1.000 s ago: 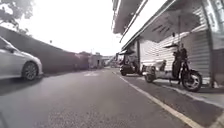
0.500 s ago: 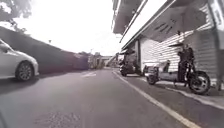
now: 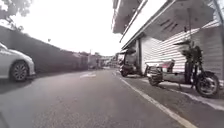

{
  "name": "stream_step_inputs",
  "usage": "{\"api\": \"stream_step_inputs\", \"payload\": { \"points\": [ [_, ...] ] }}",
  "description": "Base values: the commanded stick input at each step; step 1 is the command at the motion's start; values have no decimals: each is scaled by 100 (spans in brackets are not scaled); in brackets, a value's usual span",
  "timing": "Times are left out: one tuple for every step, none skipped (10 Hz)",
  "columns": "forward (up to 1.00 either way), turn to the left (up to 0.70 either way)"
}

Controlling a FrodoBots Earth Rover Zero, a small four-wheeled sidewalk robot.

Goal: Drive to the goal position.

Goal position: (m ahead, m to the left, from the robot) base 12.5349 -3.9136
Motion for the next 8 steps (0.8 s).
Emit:
{"api": "stream_step_inputs", "payload": {
  "points": [
    [45, 0],
    [45, 0],
    [45, 0],
    [45, 0],
    [45, 0],
    [45, 0],
    [45, 0],
    [45, 0]
  ]
}}
